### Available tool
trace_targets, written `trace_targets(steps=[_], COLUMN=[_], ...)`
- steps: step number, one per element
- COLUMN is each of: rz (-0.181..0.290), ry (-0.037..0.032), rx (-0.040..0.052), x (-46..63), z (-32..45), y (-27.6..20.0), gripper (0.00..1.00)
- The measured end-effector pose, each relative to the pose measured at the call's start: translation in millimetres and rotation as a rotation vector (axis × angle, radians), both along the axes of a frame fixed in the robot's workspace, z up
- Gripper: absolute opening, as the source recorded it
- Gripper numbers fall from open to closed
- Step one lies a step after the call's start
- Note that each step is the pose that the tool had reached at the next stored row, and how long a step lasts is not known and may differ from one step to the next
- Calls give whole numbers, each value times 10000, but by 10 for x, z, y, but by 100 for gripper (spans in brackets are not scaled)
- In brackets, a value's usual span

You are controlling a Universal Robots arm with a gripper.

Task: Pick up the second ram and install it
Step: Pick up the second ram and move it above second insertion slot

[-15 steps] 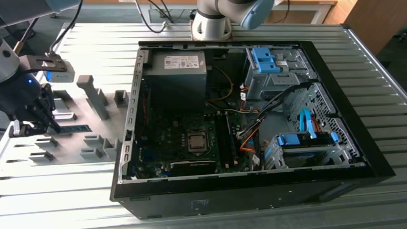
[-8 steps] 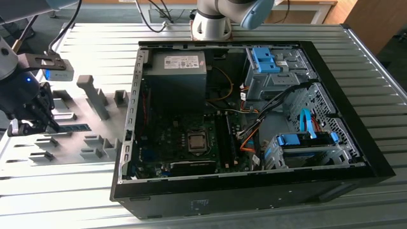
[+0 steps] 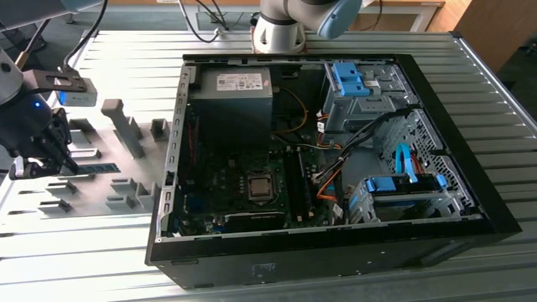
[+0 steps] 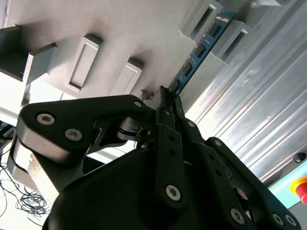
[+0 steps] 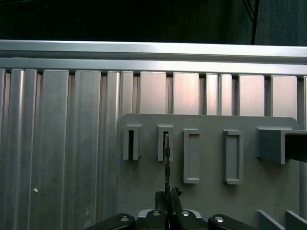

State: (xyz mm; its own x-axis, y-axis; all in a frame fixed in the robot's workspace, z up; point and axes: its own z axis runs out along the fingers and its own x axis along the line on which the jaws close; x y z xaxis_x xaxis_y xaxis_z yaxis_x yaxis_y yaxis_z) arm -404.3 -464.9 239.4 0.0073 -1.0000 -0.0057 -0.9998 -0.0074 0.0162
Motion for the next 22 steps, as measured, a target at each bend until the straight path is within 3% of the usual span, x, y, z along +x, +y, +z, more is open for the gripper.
trace_targets(steps=[10, 18, 22], rz=[1, 0, -108], ry=[6, 2, -1], rx=[-4, -5, -4], x=[-1, -1, -1], z=[12, 219, 253], y=[-1, 0, 0], gripper=[14, 14, 14])
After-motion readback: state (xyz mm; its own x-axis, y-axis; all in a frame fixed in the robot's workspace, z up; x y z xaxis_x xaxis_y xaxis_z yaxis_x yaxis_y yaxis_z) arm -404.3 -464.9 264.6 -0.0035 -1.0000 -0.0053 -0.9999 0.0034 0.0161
